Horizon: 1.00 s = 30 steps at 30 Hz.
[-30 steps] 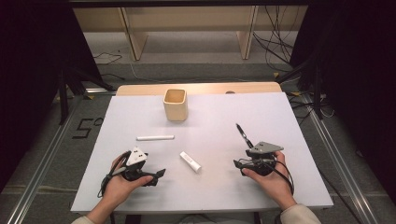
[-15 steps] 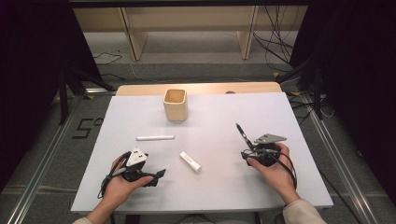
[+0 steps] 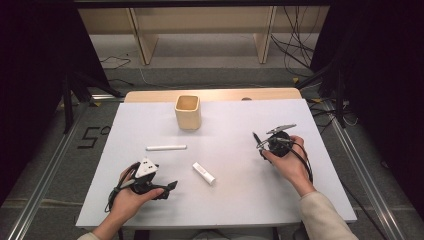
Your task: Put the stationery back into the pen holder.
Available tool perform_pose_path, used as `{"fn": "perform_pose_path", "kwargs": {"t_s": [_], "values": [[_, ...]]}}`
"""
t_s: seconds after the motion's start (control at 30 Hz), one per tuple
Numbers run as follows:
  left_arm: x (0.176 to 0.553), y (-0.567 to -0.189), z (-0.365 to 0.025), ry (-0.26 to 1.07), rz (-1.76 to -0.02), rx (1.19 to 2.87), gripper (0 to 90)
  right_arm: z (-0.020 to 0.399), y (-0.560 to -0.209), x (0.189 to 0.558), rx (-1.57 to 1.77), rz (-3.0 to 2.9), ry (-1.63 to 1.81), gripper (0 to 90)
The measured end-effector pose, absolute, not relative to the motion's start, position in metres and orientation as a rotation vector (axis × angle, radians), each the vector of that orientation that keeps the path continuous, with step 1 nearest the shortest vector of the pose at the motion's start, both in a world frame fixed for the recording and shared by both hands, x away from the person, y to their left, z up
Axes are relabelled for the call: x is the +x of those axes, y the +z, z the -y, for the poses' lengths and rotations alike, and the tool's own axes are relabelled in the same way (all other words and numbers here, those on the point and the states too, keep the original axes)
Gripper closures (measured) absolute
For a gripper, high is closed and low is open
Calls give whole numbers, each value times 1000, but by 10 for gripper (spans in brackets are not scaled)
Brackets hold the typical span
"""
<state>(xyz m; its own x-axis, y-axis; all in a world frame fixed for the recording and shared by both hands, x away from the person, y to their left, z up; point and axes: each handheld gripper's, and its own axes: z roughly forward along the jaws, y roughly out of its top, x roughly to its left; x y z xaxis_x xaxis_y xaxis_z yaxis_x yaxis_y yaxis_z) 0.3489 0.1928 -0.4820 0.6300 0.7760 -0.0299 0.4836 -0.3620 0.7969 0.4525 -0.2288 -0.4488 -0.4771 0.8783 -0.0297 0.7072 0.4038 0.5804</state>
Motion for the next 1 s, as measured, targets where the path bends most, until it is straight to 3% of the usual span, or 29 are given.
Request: {"fn": "perform_pose_path", "kwargs": {"t_s": [0.37,1.0], "values": [[349,-482,-194,455,-992,2021,97,218,-448,489,1460,-2410,565,615],[349,-482,-194,456,-993,2021,98,212,-459,502,1496,-2455,448,649]]}}
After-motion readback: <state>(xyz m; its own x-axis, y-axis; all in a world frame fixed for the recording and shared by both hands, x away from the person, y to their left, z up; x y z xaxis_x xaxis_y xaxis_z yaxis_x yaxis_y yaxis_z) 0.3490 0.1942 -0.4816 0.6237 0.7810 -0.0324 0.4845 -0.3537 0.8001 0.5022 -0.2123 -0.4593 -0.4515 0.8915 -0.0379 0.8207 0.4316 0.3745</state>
